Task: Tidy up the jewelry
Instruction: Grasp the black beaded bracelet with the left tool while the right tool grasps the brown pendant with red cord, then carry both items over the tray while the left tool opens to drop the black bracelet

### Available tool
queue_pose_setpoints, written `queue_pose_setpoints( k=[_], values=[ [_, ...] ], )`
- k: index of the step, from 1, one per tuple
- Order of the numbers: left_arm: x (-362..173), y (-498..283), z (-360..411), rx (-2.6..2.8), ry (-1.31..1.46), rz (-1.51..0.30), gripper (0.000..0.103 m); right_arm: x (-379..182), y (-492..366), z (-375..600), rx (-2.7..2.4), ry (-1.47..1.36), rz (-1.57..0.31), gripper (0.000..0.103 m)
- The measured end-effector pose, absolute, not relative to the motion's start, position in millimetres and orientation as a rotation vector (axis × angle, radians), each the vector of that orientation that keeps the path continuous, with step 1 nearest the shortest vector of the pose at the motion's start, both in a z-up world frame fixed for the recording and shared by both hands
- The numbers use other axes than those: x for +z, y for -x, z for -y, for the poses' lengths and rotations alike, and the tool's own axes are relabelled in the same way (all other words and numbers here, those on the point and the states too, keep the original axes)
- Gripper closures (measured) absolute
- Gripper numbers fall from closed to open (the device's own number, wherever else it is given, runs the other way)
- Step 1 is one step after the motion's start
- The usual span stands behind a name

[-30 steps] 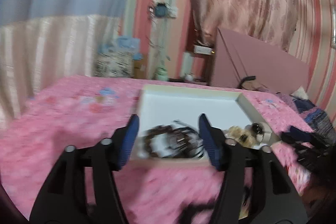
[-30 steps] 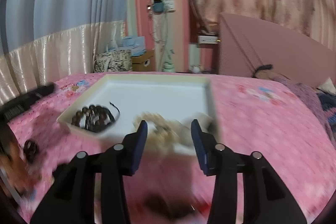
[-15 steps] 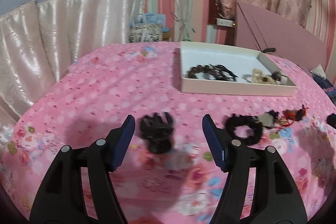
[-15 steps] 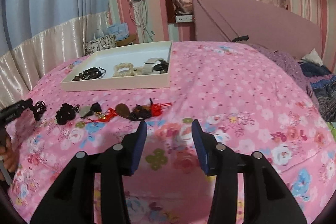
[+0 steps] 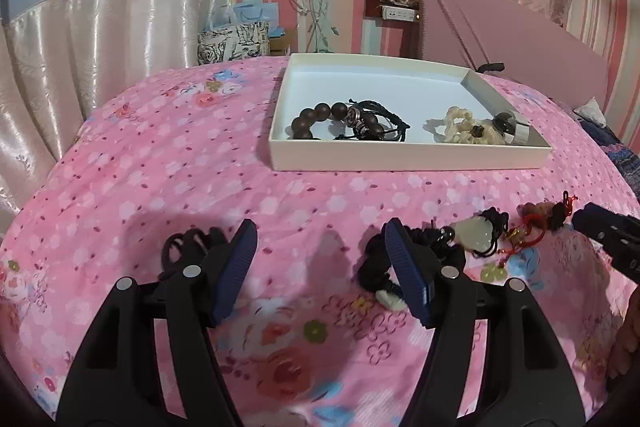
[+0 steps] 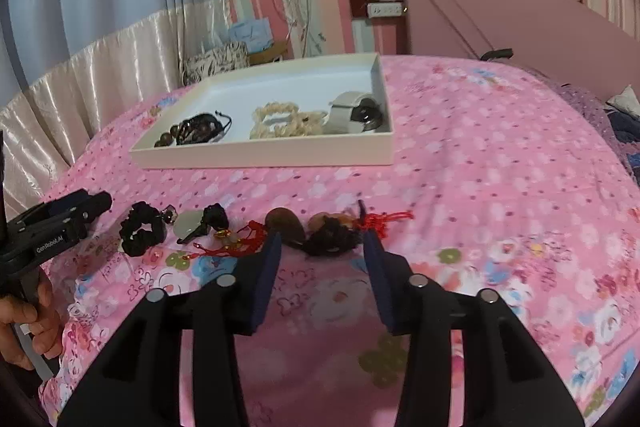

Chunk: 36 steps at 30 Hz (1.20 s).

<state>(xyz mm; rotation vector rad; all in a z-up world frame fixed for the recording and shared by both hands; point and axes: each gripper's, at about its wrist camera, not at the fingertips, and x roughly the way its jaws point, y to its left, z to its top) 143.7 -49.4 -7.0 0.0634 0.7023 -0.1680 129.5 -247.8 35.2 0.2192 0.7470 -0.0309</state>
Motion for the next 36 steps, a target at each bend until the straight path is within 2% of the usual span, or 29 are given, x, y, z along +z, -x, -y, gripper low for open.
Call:
queue_pose_setpoints(
  k=[14,15,22,30,32,35,36],
  values=[
    [-21.1,-157.1,52.1,-0.2,-0.05,-0.781,0.038,18.4,-163.3,250.1,-0.054,-0.225,-0.855,0.07],
    [-22.3,-158.2,53.4,-0.204,-0.054,-0.79,0.04,18.0,-164.1,248.5,-0.072,-0.21,-0.861,0.074],
    [-27.7,-160.2,60.1,-0.251,-0.07,-0.824,0.064,21.3,-158.2,250.7,-0.09,-0.212,-0.834,0.08],
    [-30.7,-155.0,75.0,-0.355,-0.132,-0.845,0.065,29.6,-133.6,245.1,-0.064,-0.217,-0.779,0.08],
    [-34.4,-158.4,77.8,-0.34,-0.144,-0.871,0.069,29.4,-130.0,245.1,-0.062,-0.225,-0.778,0.08],
    [-34.7,-158.3,77.8,-0.33,-0.145,-0.868,0.084,29.7,-127.4,248.5,-0.07,-0.239,-0.769,0.08],
    [-34.4,-158.1,77.3,-0.326,-0.143,-0.866,0.093,30.0,-126.8,249.2,-0.072,-0.243,-0.765,0.08]
  ],
)
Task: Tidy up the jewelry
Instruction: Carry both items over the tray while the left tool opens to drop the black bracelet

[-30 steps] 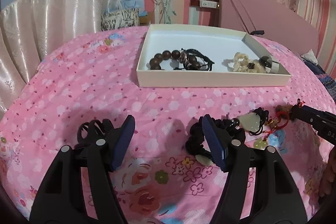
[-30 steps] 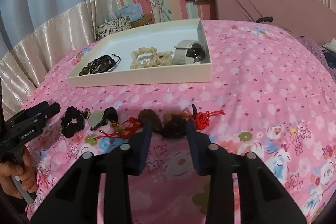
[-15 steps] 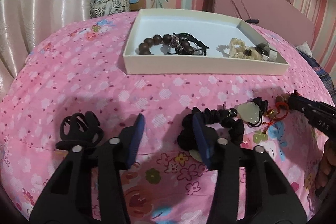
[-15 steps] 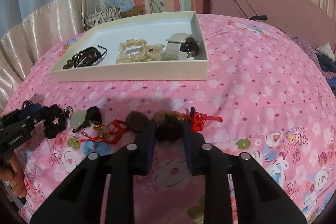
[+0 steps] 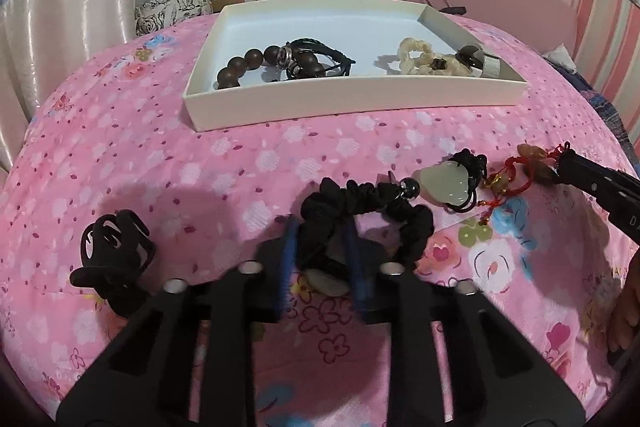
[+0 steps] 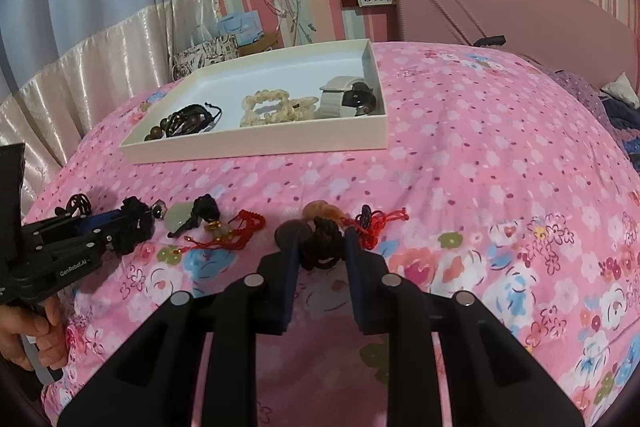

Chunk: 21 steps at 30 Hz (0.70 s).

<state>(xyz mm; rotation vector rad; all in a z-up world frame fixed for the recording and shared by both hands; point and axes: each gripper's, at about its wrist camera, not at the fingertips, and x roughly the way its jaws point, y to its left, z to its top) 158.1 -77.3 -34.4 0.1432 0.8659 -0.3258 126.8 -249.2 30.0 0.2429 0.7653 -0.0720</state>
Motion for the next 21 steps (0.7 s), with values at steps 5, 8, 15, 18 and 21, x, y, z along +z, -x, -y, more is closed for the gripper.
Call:
queue_pose_setpoints(
  k=[5,8,15,18,21],
  values=[
    [-23.6,-135.4,65.5,-0.239,-0.112,-0.787,0.095,34.6,-118.2,250.4,-0.076,-0.249,-0.729,0.08],
    [-15.9,-117.1,59.3,-0.213,-0.097,-0.726,0.095,37.5,-108.8,249.3,-0.074,-0.242,-0.714,0.08],
    [18.3,-94.3,57.1,-0.254,-0.075,-0.654,0.096,53.4,-98.1,245.9,-0.056,-0.227,-0.675,0.08],
    [38.5,-97.3,56.9,-0.279,-0.066,-0.623,0.096,70.7,-99.7,245.1,-0.039,-0.229,-0.638,0.08],
    [54.6,-108.7,61.0,-0.286,-0.063,-0.588,0.096,90.0,-107.5,246.4,-0.03,-0.22,-0.597,0.08]
  ],
)
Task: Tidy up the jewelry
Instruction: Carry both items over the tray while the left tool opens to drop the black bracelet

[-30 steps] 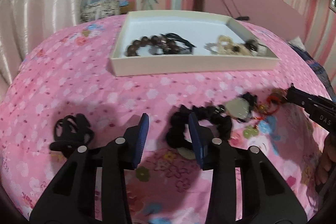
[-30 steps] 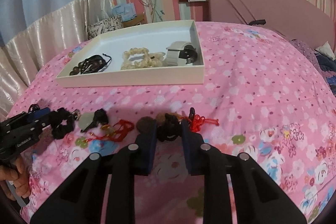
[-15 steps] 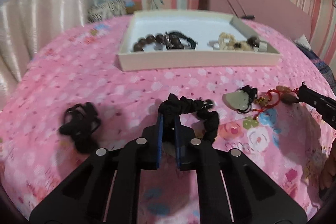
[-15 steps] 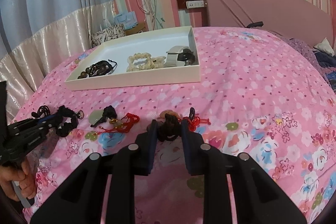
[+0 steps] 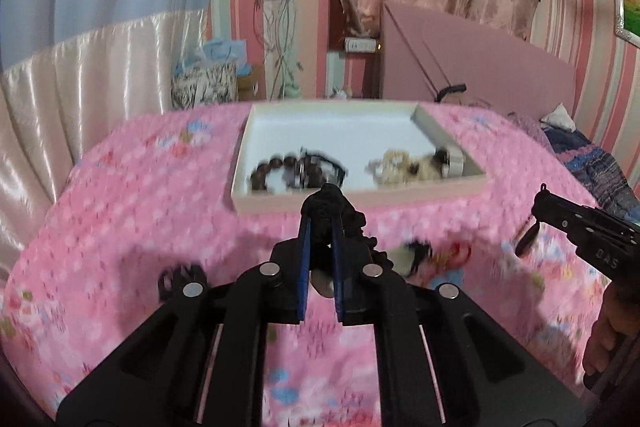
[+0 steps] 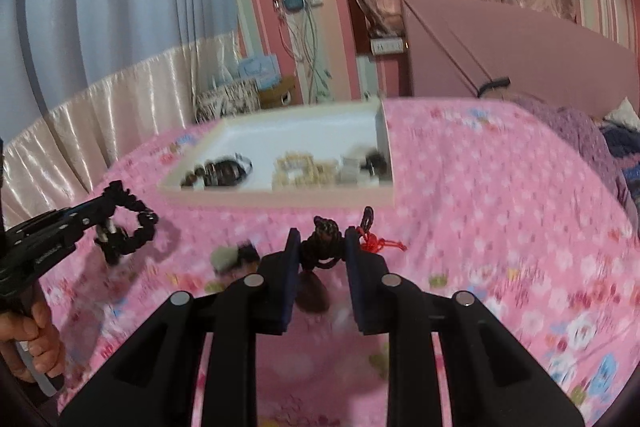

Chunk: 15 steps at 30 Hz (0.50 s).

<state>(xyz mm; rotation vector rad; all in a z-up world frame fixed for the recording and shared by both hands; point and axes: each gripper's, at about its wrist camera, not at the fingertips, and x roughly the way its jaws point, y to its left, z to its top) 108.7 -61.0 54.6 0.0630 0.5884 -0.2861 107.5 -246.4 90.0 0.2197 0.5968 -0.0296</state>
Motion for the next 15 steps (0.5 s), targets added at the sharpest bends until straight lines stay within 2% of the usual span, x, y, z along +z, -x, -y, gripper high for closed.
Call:
queue_pose_setpoints(
  k=[7,15],
  values=[
    [82.6,-147.7,76.1,-0.313,-0.052,-0.539,0.096,126.4,-138.6,248.9,-0.018,-0.185,-0.532,0.08],
    [80.6,-217.0,93.7,-0.312,-0.033,-0.569,0.096,139.2,-201.0,248.9,0.004,-0.209,-0.519,0.08]
  ],
)
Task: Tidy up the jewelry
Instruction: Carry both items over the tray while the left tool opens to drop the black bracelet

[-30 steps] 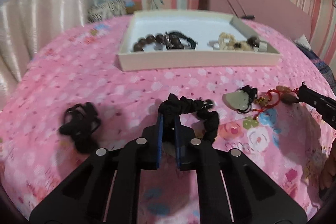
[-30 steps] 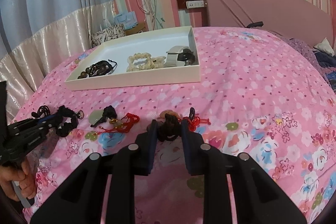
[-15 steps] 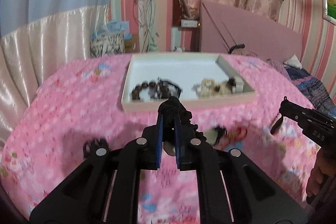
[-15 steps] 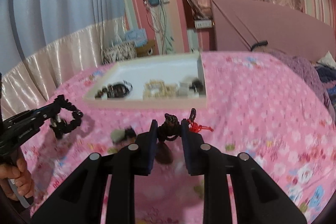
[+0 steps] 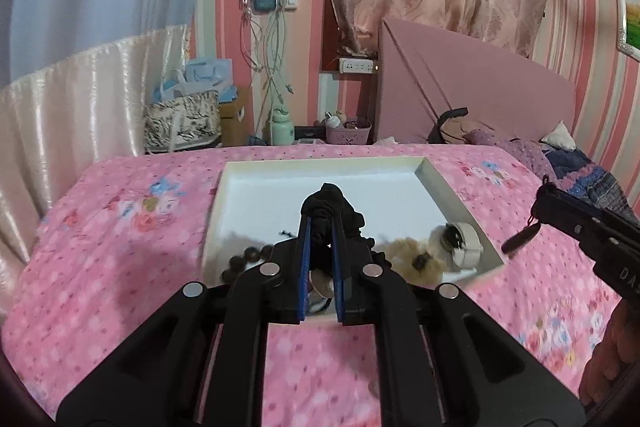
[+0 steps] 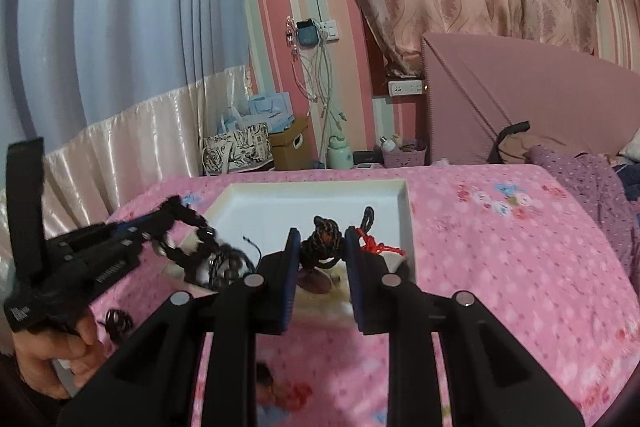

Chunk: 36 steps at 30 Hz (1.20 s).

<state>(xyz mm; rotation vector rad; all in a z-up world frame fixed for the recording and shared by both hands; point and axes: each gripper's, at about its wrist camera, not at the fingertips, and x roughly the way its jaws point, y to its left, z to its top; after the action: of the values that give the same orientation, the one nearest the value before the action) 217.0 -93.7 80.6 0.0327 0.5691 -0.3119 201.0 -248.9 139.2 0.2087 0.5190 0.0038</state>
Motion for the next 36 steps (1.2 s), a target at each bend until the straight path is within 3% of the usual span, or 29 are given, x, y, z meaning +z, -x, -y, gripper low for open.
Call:
queue_pose_setpoints(
  k=[9,15,24,36],
  values=[
    [53.3,-286.1,116.6,-0.309,-0.013,-0.618,0.096,116.4,-274.5,251.0,0.019,-0.262,-0.587,0.081],
    [25.6,-311.6,114.4,-0.303,0.053,-0.67,0.096,90.6,-313.4,239.0,-0.053,-0.147,-0.654,0.081],
    [9.2,-320.0,127.0,-0.309,0.024,-0.692,0.096,54.0,-330.6,231.2,-0.072,-0.101,-0.698,0.081],
    [-13.8,-326.0,130.6,-0.302,0.011,-0.734,0.095,46.6,-335.5,227.8,-0.061,-0.096,-0.666,0.08]
  ],
)
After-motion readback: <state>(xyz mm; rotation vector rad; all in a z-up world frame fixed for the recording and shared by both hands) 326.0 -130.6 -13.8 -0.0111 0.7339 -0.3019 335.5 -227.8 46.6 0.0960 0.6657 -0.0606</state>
